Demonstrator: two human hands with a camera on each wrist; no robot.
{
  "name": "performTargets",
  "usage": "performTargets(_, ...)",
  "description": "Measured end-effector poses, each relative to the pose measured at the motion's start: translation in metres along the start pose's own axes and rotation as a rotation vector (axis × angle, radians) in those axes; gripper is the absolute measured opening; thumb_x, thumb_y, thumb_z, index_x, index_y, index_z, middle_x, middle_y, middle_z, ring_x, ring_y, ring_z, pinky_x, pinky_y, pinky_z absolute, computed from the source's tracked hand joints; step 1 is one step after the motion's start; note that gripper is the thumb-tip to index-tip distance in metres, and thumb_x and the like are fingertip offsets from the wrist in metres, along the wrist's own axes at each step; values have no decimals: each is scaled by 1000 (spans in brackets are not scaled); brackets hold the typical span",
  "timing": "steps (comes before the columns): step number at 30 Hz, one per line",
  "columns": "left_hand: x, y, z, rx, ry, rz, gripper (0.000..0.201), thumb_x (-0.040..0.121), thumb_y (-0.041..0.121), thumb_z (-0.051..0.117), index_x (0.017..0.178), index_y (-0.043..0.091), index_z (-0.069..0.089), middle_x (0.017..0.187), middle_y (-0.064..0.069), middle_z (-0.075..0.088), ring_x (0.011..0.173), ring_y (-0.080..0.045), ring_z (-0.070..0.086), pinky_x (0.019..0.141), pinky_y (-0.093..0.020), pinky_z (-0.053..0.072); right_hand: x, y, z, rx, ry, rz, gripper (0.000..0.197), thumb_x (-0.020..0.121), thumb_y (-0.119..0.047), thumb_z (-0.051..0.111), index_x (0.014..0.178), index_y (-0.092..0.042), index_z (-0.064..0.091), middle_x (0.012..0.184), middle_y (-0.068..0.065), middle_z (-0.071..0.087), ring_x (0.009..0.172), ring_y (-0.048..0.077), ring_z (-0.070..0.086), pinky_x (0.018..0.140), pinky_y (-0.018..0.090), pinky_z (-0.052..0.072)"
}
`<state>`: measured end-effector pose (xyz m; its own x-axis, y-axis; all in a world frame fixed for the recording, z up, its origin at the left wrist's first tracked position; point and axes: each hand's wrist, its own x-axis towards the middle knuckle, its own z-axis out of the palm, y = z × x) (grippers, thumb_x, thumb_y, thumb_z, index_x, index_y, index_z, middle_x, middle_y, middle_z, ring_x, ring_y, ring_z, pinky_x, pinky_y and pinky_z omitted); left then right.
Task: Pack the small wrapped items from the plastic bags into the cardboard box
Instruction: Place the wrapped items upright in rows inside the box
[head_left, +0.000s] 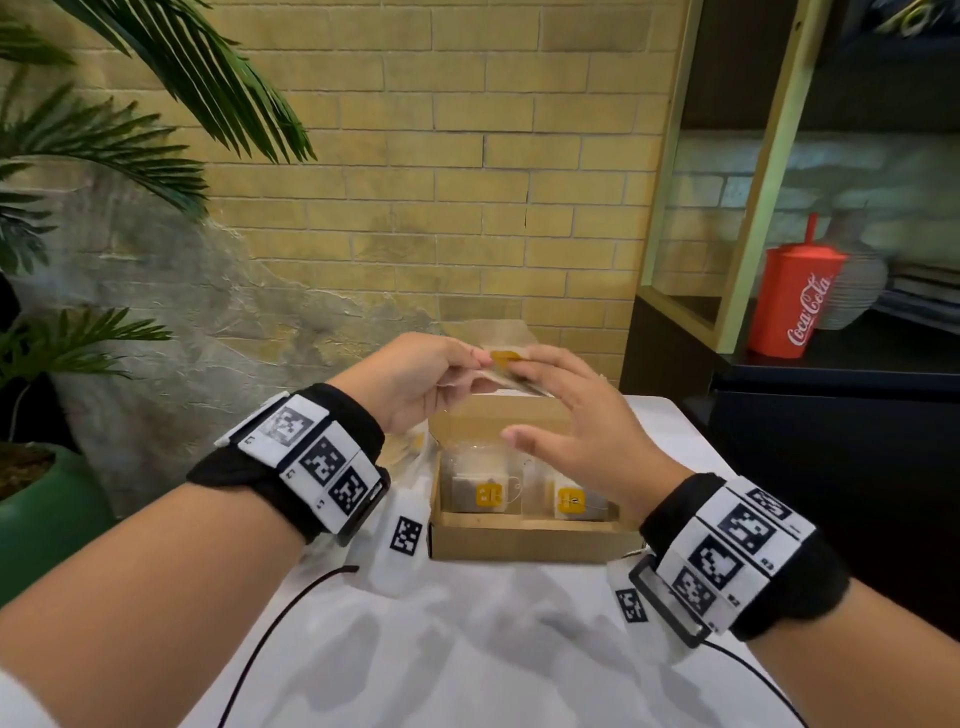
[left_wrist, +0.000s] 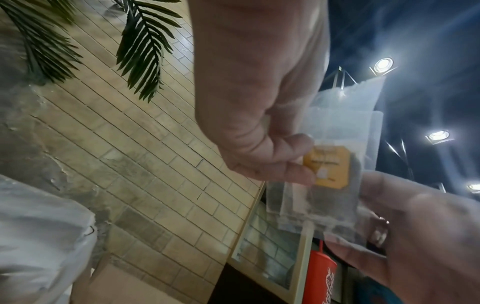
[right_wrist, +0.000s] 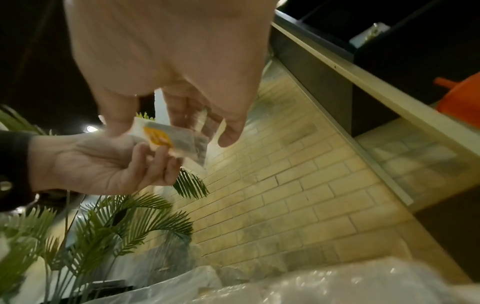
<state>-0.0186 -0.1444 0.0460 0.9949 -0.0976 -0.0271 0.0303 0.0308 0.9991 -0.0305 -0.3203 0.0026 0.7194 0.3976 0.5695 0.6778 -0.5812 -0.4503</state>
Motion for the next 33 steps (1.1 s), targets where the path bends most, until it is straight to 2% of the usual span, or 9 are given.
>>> performTargets(6, -1, 3, -2, 67, -4, -63, 18, 97, 5, 42, 95, -5, 57, 74, -12, 60, 45, -7, 62, 40, -10, 46, 14, -6, 13, 21, 290, -29, 13, 84, -11, 65, 93, -7, 73, 93, -7, 62, 84, 8, 55, 78, 24, 47)
performTargets(10, 12, 3, -16, 443, 101, -92, 21, 92, 28, 55, 99, 8, 61, 80, -3, 58, 64, -13, 59, 54, -19, 44, 17, -1, 9, 10, 258, 108, 11, 87, -16, 60, 91, -11, 68, 87, 0, 65, 81, 15, 58, 76, 32, 50)
performTargets(15, 30, -8, -43, 998, 188, -175, 32, 96, 21, 48, 117, -1, 56, 98, -12, 56, 83, -23, 55, 65, -27, 47, 10, 9, 6, 161, 275, 220, 9, 89, -14, 58, 94, -22, 59, 80, -12, 60, 75, 2, 56, 66, 14, 46)
performTargets(18, 35, -22, -51, 1253, 164, -271, 25, 96, 18, 45, 110, 0, 56, 109, -18, 55, 100, -29, 55, 82, -33, 46, 6, 14, 5, 230, 280, 261, 28, 90, -10, 55, 104, -31, 45, 86, -4, 63, 73, 7, 59, 61, 17, 49)
performTargets(20, 40, -32, -53, 1417, 115, -319, 18, 98, 16, 39, 101, 4, 53, 106, -13, 51, 95, -26, 50, 80, -29, 41, 4, 17, 5, 211, 258, 256, 31, 91, -9, 53, 106, -34, 43, 86, 6, 64, 73, 16, 60, 62, 27, 52)
performTargets(22, 43, -39, -54, 1557, 65, -376, 29, 99, 15, 34, 116, 3, 54, 120, -14, 53, 110, -27, 52, 88, -28, 39, 2, 21, 6, 181, 227, 232, 27, 91, -7, 51, 100, -33, 52, 83, 8, 62, 71, 14, 57, 64, 29, 49)
performTargets(24, 47, -44, -56, 1609, 62, -444, 37, 100, 18, 36, 132, 4, 48, 136, -11, 50, 125, -25, 47, 91, -24, 36, 0, 26, 8, 186, 208, 210, 29, 91, -2, 50, 87, -28, 62, 84, -1, 61, 75, 3, 54, 68, 16, 44)
performTargets(27, 47, -46, -56, 1675, 51, -535, 44, 100, 26, 37, 138, 4, 40, 144, -10, 42, 132, -24, 40, 98, -27, 34, -2, 31, 11, 156, 169, 223, 28, 90, 2, 49, 86, -16, 71, 91, -6, 61, 86, 5, 55, 75, 5, 41)
performTargets(33, 46, -59, -59, 1710, -34, -600, 46, 101, 29, 36, 140, 4, 39, 146, -9, 40, 134, -24, 38, 107, -31, 30, -5, 37, 13, 150, 136, 237, 28, 90, 2, 48, 89, -12, 73, 92, -7, 61, 94, 11, 56, 88, 23, 46)
